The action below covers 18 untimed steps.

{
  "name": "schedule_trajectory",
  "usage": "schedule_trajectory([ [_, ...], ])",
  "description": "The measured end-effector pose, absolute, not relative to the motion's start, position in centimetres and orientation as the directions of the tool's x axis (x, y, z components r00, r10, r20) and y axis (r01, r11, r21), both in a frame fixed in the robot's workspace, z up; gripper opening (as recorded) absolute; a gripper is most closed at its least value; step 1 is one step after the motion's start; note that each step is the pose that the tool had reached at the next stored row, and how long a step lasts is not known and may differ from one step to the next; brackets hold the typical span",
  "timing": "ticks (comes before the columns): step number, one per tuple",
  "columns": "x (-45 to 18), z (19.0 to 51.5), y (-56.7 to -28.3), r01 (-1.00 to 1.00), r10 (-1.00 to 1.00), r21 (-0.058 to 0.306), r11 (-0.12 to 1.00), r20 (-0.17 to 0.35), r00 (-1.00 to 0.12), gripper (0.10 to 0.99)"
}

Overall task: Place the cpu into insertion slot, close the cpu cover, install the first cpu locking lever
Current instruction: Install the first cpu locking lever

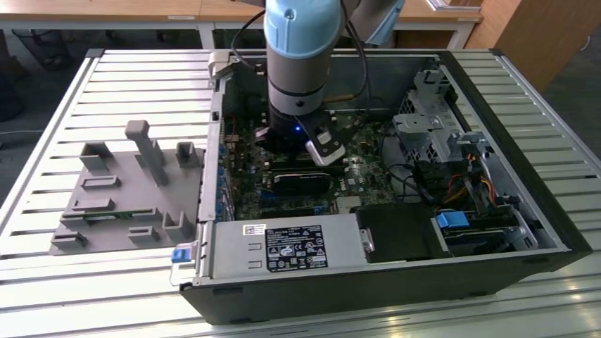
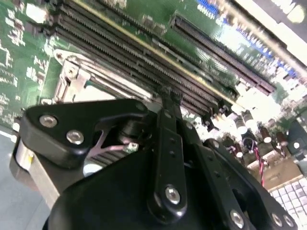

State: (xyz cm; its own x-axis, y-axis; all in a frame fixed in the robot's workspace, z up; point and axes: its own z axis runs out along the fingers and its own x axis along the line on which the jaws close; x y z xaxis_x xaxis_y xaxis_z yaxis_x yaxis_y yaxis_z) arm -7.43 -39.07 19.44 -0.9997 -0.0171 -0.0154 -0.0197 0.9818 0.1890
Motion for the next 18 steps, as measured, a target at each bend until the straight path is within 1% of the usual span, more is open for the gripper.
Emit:
schedule_trajectory([
  [12,-8.11,19.01,-38.77,-0.019,-0.017,0.194,0.981,-0.015,-1.0,0.106],
  [18,-8.11,19.33,-38.7,-0.019,-0.016,0.199,0.98,-0.016,-1.0,0.106],
])
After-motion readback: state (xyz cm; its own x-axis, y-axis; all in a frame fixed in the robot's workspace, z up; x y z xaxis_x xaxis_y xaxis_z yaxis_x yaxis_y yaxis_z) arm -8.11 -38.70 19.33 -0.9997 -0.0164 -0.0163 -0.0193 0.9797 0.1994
